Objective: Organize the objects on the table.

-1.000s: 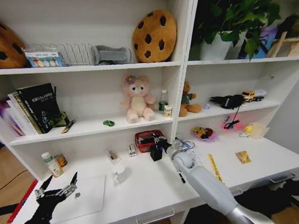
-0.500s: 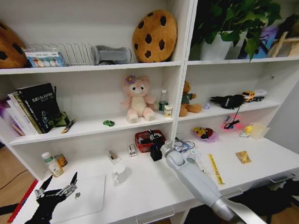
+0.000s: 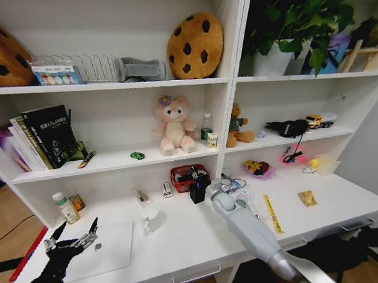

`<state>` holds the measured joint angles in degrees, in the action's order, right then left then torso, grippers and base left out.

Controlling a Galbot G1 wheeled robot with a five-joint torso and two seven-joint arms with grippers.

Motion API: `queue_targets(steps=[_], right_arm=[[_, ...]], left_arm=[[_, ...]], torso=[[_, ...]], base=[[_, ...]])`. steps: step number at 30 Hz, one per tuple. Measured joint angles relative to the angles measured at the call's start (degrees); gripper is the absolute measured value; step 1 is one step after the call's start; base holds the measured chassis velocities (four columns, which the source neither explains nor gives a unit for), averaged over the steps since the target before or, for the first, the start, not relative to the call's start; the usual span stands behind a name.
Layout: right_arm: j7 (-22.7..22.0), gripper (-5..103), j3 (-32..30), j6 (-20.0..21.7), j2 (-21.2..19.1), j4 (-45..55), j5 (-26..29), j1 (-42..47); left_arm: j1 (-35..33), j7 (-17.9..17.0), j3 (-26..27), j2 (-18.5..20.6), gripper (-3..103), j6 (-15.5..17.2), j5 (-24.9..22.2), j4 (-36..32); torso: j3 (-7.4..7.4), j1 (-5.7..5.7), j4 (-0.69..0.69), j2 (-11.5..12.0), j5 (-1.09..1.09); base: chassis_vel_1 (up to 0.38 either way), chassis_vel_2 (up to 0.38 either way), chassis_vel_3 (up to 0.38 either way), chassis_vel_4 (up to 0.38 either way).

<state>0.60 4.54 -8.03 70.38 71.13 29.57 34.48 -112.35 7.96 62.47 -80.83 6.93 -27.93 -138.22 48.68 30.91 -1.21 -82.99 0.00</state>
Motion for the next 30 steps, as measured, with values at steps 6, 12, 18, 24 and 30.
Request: queue_targets(steps=[6, 12, 18, 24, 30], right_arm=[[0.3, 27, -0.2, -0.1, -0.1, 0.0, -0.5, 0.1], [0.3, 55, -0.5, 0.0, -0.5, 0.9, -0.7, 0.9], [-0.9, 78, -1.9, 1.4, -3.9, 7.6, -0.4, 3.5], [-5.4, 97, -4.9, 9.2, -11.7, 23.9, 1.4, 11.8], [-13.8, 100, -8.1, 15.9, -14.3, 35.7, 6.0, 20.6]], left_arm=[[0.0, 0.0, 0.0, 0.0, 100, 0.0, 0.0, 0.0], [0.0, 0.0, 0.0, 0.0, 100, 0.0, 0.0, 0.0], [0.0, 0.0, 0.0, 0.0, 100, 0.0, 0.0, 0.0], [0.0, 0.0, 0.0, 0.0, 100, 0.0, 0.0, 0.0], [0.0, 0.0, 0.0, 0.0, 100, 0.0, 0.0, 0.0]], torso=[[0.0, 0.0, -0.02, 0.0, 0.0], [0.0, 0.0, -0.02, 0.0, 0.0], [0.0, 0.0, 0.0, 0.0, 0.0], [-0.01, -0.01, -0.04, 0.0, 0.01], [-0.01, -0.01, 0.0, 0.0, 0.0]], base=[[0.0, 0.0, 0.0, 0.0], [0.0, 0.0, 0.0, 0.0], [0.0, 0.0, 0.0, 0.0], [0.0, 0.0, 0.0, 0.0], [0.0, 0.0, 0.0, 0.0]])
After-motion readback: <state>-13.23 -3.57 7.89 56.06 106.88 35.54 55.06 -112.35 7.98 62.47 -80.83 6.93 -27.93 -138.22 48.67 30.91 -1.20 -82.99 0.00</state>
